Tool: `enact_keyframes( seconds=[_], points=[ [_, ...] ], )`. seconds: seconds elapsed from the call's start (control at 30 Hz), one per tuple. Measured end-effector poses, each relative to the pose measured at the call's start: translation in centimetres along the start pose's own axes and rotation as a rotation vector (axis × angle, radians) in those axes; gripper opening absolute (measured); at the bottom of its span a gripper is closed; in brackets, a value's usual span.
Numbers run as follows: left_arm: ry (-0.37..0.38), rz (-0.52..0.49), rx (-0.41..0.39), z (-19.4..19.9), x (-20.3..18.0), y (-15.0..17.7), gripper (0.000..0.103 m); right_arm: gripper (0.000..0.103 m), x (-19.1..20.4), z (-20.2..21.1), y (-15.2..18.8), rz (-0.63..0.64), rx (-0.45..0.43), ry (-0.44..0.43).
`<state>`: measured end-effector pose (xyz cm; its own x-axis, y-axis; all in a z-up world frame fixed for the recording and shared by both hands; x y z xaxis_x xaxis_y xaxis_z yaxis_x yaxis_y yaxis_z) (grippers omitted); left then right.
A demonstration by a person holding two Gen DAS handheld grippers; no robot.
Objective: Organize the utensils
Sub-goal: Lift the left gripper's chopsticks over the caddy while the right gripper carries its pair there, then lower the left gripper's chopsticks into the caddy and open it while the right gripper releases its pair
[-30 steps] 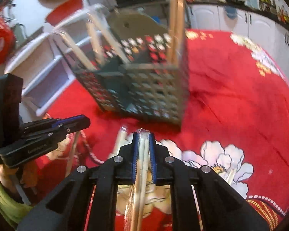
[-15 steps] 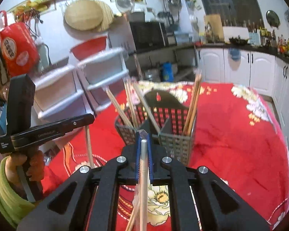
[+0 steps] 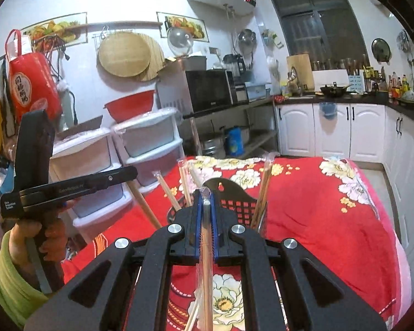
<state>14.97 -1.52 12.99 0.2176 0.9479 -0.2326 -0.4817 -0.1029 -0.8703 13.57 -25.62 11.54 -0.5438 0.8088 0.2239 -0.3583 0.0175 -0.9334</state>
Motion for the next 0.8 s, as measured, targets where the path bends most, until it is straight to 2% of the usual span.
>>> enact_keyframes(
  seconds=[0.33, 0.8],
  points=[
    [0.034, -0.020, -0.037, 0.2, -1.7, -2.4, 0.000, 0.006, -0.5, 0.0, -1.8, 0.000, -0.046, -0.001],
    [0.028, -0.058, -0.128, 0.5, -3.8, -7.6, 0.000, 0.006, -0.6, -0.5, -6.7, 0.041, -0.140, 0.024]
  ],
)
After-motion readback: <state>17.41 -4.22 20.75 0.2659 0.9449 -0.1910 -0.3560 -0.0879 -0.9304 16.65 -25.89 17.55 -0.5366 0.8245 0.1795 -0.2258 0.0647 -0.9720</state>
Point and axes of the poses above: each gripper's, at about its wrist camera, not at the fingertips, and z roughly against the way its jaws point, x to its left, y to its underside, the point moved 2 cm from there along -z, roughly the way its jaws point, and after that the axes turned 2 degrees about -y, right-handed, at the moved point
